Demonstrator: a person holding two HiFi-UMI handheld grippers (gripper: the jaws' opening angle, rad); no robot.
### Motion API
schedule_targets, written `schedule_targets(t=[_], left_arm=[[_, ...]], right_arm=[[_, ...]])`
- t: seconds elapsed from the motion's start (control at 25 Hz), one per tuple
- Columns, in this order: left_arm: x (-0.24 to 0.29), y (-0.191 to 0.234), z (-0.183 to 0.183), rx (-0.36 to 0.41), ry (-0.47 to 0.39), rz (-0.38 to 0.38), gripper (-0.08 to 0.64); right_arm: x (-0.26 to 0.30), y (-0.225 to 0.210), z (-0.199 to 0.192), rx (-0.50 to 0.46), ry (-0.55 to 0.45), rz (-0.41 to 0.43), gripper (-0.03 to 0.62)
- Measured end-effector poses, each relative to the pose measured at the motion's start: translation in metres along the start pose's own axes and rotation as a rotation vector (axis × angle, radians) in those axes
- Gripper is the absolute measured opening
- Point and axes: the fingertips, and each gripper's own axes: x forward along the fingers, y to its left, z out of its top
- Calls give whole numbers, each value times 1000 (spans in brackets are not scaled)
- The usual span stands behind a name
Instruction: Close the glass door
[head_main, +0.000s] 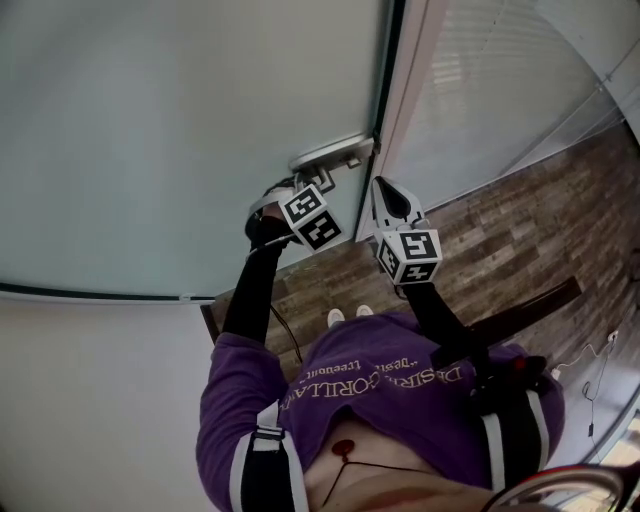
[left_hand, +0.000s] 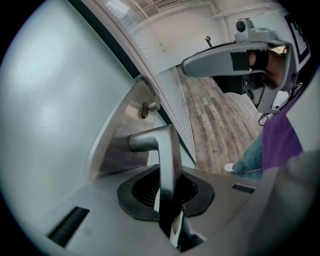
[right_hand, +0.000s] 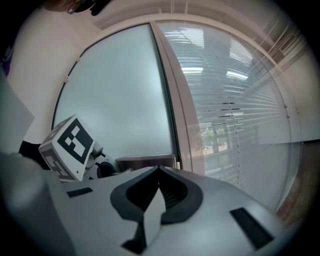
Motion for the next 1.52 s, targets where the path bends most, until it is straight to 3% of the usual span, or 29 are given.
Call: schedule_targets(t=[0.12, 0.56, 1.08, 1.32, 1.52], left_arm=[[-2, 1, -2, -5, 2, -27, 32], [4, 4, 1, 23, -10, -15, 32], [-14, 18, -25, 148, -20, 288, 35], [-16, 19, -28, 157, -24, 328, 40], [-27, 22, -31, 190, 16, 377, 95]], right_arm=[[0, 0, 1, 3, 7, -10, -3], [-6, -8, -4, 6, 16, -25, -3], [-6, -2, -13, 6, 26, 2, -3], [-6, 3, -12, 1, 23, 18, -3], [-8, 2, -11, 6, 24, 11, -3]])
